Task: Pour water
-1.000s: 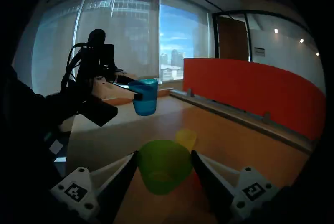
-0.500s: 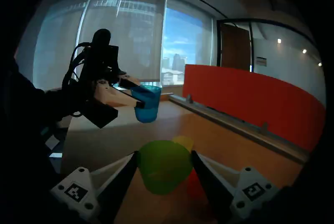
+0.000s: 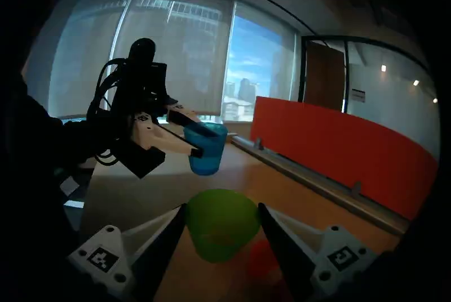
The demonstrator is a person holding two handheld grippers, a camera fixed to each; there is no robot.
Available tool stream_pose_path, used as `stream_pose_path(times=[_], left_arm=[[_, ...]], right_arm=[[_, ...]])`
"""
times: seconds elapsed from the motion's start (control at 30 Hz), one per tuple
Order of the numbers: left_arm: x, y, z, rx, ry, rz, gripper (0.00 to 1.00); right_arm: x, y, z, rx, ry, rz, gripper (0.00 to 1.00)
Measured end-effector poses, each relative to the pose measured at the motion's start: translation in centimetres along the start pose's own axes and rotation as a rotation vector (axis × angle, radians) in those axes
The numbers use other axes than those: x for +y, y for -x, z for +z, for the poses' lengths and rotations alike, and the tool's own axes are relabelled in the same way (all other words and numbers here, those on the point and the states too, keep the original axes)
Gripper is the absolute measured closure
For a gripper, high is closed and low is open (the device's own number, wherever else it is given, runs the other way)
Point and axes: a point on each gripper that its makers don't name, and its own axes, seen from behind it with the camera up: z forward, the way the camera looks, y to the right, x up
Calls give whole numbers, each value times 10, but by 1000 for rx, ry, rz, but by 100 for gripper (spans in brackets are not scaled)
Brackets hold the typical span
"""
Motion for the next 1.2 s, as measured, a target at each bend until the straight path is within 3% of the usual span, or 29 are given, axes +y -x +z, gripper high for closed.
stream_pose_path(times=[0.17,0.47,0.87,1.2], left_arm=[[0,-10,1,19,-7,27,16],[-3,-26,3,36,-49,130,15],[-6,-38,4,47,-93,230,16],[-6,-45,4,54,-109,285,15]], right_arm=[[-1,-4,3,10,-7,-7,6],[-4,-6,9,16,-22,-16,6],[-5,-8,13,9,-35,-20,6],[-9,-7,19,-10,-55,-24,6]])
